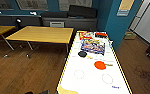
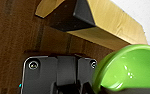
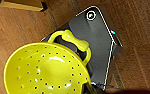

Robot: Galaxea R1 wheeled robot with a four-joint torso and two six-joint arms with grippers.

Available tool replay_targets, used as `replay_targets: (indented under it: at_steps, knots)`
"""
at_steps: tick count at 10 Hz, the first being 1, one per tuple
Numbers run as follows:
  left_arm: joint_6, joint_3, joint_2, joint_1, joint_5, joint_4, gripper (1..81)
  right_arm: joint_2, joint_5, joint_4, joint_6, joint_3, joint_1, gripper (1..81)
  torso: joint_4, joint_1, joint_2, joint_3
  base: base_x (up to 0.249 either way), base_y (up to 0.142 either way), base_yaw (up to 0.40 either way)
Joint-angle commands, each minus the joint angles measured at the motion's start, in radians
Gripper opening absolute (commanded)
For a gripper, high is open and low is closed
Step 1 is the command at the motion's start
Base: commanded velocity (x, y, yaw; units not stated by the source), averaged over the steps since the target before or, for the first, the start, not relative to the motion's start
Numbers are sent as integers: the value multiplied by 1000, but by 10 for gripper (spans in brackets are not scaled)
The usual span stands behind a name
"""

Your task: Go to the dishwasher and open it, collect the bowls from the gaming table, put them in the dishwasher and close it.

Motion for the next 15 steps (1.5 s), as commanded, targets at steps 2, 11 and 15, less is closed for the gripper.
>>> replay_targets:
  at_steps: [2,11,15]
  knots:
    - [5,40,-103,181,-160,181,10,-53,-59,-13,-4,29,31,10,0,0,0,85,0,0,0]
    - [10,-258,87,439,-229,333,10,19,-59,-40,-5,-41,3,10,0,-4,-3,216,0,0,0]
    - [10,-414,195,540,-267,384,10,83,-59,-63,-5,-103,-43,10,0,-5,-3,216,0,0,0]
